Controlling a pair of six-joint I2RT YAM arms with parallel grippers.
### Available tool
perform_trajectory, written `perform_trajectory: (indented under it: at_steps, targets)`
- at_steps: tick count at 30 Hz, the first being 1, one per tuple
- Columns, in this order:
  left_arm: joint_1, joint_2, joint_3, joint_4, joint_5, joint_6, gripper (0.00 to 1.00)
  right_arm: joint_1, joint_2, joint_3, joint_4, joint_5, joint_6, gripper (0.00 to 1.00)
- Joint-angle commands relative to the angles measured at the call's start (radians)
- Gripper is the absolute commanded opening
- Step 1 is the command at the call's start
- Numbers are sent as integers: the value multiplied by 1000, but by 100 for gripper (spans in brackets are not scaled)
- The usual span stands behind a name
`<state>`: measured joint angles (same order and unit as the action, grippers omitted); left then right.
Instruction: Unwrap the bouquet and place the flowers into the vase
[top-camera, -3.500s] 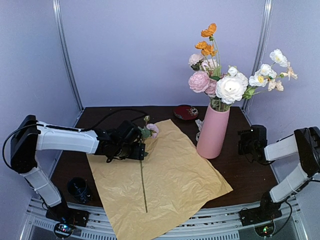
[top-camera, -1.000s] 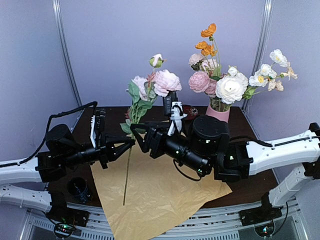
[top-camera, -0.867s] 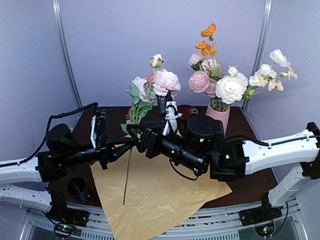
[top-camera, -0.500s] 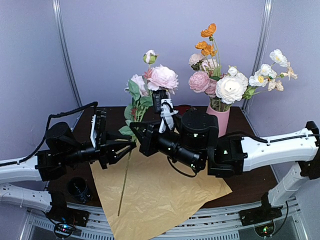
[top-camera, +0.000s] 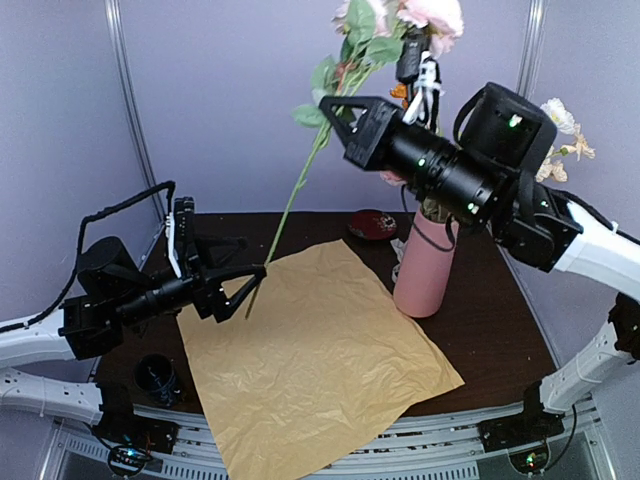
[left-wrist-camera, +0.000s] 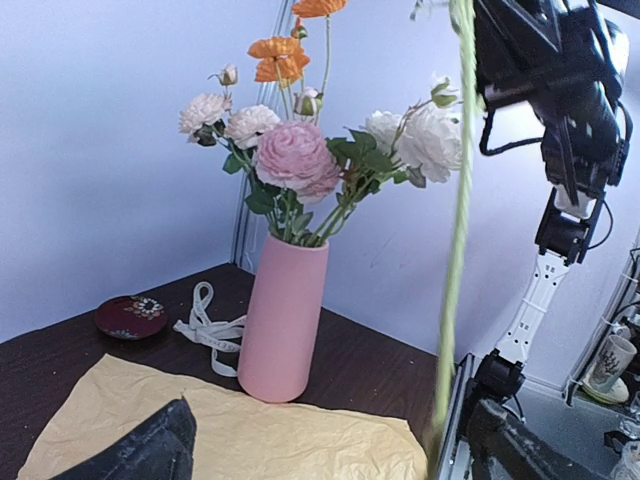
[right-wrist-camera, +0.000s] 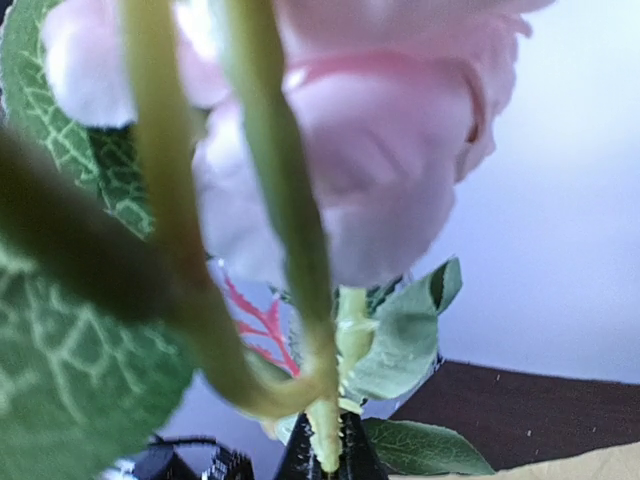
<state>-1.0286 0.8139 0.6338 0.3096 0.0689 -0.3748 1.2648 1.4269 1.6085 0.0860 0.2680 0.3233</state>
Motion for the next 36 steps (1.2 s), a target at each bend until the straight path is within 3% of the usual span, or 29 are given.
perform_trajectory:
  at_steps: [1, 3, 8, 14, 19, 30, 36]
  targets:
    - [-1, 7, -9, 27, -71, -21, 98, -162, -44, 57, 107, -99, 55, 0]
    - [-1, 9, -12, 29, -81, -25, 98, -224, -47, 51, 247, -189, 90, 0]
    - [-1, 4, -19, 20, -110, -27, 98, -312, -21, 71, 500, -232, 107, 0]
    - [-1, -6, -37, 16, -132, -30, 98, -390, 43, 197, 555, -279, 145, 0]
    - [-1, -2, -45, 26, -146, -24, 98, -406, 23, 196, 639, -268, 115, 0]
    - [-1, 80, -31, 56, -145, -14, 98, -406, -18, 229, 680, -70, -217, 0]
    - [-1, 105, -24, 64, -146, -7, 98, -408, -41, 233, 657, -64, -271, 0]
